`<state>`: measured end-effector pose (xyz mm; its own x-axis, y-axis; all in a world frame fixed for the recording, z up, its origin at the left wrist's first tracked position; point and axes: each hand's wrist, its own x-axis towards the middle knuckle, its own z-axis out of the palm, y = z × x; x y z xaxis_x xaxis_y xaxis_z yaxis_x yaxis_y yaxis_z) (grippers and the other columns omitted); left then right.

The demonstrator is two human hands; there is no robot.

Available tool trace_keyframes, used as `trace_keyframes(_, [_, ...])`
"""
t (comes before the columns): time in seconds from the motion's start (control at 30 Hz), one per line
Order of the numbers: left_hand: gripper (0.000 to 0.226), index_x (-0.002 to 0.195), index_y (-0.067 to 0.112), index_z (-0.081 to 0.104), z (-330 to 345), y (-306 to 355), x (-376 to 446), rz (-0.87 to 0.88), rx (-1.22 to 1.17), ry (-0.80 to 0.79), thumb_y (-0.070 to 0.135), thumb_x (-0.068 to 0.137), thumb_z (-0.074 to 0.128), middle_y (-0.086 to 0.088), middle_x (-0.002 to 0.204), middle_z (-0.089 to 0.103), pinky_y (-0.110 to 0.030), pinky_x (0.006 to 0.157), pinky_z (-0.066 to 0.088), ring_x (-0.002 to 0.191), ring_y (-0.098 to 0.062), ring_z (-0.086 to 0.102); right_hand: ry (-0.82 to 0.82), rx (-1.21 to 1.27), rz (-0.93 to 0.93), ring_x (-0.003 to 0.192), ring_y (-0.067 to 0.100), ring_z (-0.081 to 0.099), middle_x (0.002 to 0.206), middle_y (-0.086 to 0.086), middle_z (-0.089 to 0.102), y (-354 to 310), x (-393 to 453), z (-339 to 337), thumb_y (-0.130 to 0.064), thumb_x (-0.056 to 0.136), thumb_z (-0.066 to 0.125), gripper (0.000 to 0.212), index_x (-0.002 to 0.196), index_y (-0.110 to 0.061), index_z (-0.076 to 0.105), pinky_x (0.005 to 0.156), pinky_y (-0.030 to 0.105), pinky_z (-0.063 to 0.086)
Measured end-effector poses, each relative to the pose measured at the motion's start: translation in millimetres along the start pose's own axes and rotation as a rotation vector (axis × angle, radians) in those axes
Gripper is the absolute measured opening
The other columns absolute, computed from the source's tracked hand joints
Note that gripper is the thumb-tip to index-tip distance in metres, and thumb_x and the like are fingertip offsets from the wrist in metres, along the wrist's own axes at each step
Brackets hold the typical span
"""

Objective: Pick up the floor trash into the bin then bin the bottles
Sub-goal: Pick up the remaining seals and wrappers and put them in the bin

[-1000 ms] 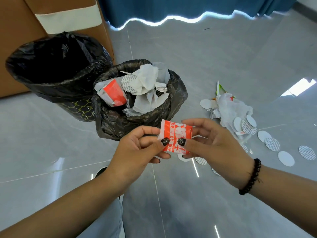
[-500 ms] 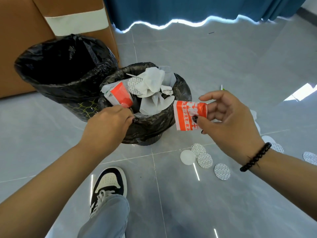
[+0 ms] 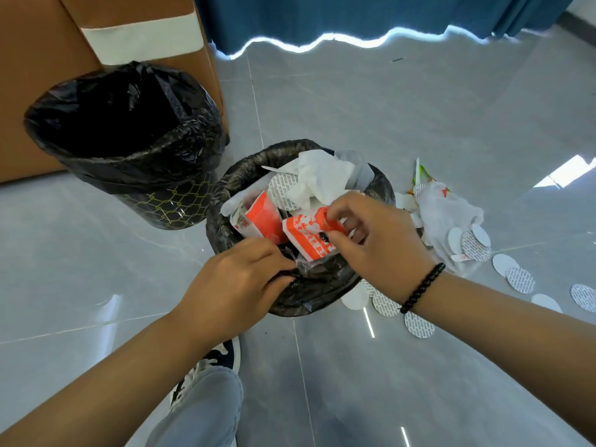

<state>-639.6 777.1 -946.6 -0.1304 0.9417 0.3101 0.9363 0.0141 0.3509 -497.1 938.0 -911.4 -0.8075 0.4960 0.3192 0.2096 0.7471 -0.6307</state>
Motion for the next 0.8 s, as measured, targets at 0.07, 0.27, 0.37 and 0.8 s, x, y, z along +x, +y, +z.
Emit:
trace_keyframes(0.07, [0.028,0.099,0.014,0.072,0,1,-1,-0.013,0.001,0.002,0.034,0.088,0.055,0.003,0.089,0.065,-0.024,0.066,0.053,0.082,-0.012,0.06,-0.019,-0.107,-0.129,0.072,0.007,0.06,0.085,-0.003,0.067,6,0,5,-0.012,0.081,0.069,0.009,0.088,-0.014,0.065,0.066,0.03,0.055])
trace_keyframes(0.27, [0.034,0.099,0.015,0.061,-3,11,0,-0.111,0.012,0.025,0.021,0.072,0.08,0.019,0.076,0.035,-0.006,0.057,0.03,0.071,0.002,0.034,-0.144,-0.465,-0.398,0.059,0.023,0.059,0.063,0.0,0.06,16,6,7,0.006,0.057,0.077,0.026,0.068,-0.014,0.066,0.061,0.031,0.049])
trace_keyframes(0.37, [0.05,0.119,0.015,0.06,-4,13,1,-0.091,0.087,-0.021,0.024,0.073,0.079,0.006,0.087,0.061,-0.021,0.057,0.047,0.078,-0.012,0.059,-0.238,-0.529,-0.461,0.06,0.022,0.056,0.058,-0.003,0.058,17,10,6,0.007,0.049,0.076,0.028,0.063,-0.016,0.066,0.06,0.028,0.045])
trace_keyframes(0.8, [0.072,0.123,0.021,0.062,-11,19,27,0.077,0.467,-0.324,0.011,0.056,0.086,-0.004,0.082,0.053,-0.025,0.044,0.027,0.065,-0.021,0.054,-0.088,0.039,-0.179,0.103,0.012,0.057,0.1,0.0,0.07,34,-21,-7,-0.008,0.081,0.048,0.029,0.093,-0.01,0.075,0.096,0.02,0.043])
